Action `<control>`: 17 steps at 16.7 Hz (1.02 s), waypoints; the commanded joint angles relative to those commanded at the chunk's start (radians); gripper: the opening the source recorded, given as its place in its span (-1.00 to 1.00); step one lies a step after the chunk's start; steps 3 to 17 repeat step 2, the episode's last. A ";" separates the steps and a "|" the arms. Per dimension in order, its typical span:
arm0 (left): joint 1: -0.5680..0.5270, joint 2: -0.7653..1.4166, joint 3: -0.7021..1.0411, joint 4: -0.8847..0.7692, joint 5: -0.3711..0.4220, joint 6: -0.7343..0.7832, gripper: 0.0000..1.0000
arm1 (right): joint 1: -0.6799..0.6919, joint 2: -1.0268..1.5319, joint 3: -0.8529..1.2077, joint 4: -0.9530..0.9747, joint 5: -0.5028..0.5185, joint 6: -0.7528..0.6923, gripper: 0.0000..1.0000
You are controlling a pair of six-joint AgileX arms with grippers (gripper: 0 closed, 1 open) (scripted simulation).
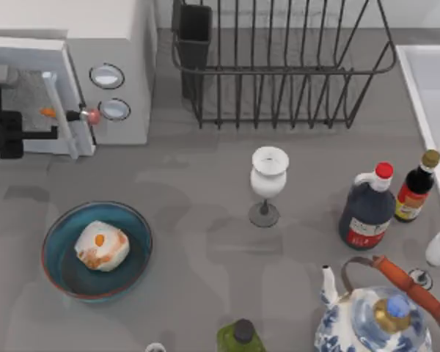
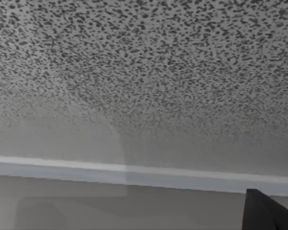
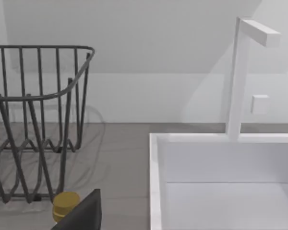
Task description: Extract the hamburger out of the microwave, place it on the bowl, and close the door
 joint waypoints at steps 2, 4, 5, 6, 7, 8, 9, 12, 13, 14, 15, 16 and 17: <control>-0.002 0.013 0.015 -0.001 0.000 -0.001 -1.00 | 0.000 0.000 0.000 0.000 0.000 0.000 1.00; -0.002 0.013 0.015 -0.001 0.000 -0.001 -1.00 | 0.000 0.000 0.000 0.000 0.000 0.000 1.00; -0.002 0.013 0.015 -0.001 0.000 -0.001 -1.00 | 0.000 0.000 0.000 0.000 0.000 0.000 1.00; -0.002 0.013 0.015 -0.001 0.000 -0.001 -1.00 | 0.000 0.000 0.000 0.000 0.000 0.000 1.00; -0.002 0.013 0.015 -0.001 0.000 -0.001 -1.00 | 0.000 0.000 0.000 0.000 0.000 0.000 1.00; -0.002 0.013 0.015 -0.001 0.000 -0.001 -1.00 | 0.000 0.000 0.000 0.000 0.000 0.000 1.00; -0.002 0.013 0.015 -0.001 0.000 -0.001 -1.00 | 0.000 0.000 0.000 0.000 0.000 0.000 1.00; -0.002 0.013 0.015 -0.001 0.000 -0.001 -1.00 | 0.000 0.000 0.000 0.000 0.000 0.000 1.00; -0.002 0.013 0.015 -0.001 0.000 -0.001 -1.00 | 0.000 0.000 0.000 0.000 0.000 0.000 1.00; -0.002 0.013 0.015 -0.001 0.000 -0.001 -1.00 | 0.000 0.000 0.000 0.000 0.000 0.000 1.00; -0.002 0.013 0.015 -0.001 0.000 -0.001 -1.00 | 0.000 0.000 0.000 0.000 0.000 0.000 1.00; -0.002 0.013 0.015 -0.001 0.000 -0.001 -1.00 | 0.000 0.000 0.000 0.000 0.000 0.000 1.00; -0.002 0.013 0.015 -0.001 0.000 -0.001 -1.00 | 0.000 0.000 0.000 0.000 0.000 0.000 1.00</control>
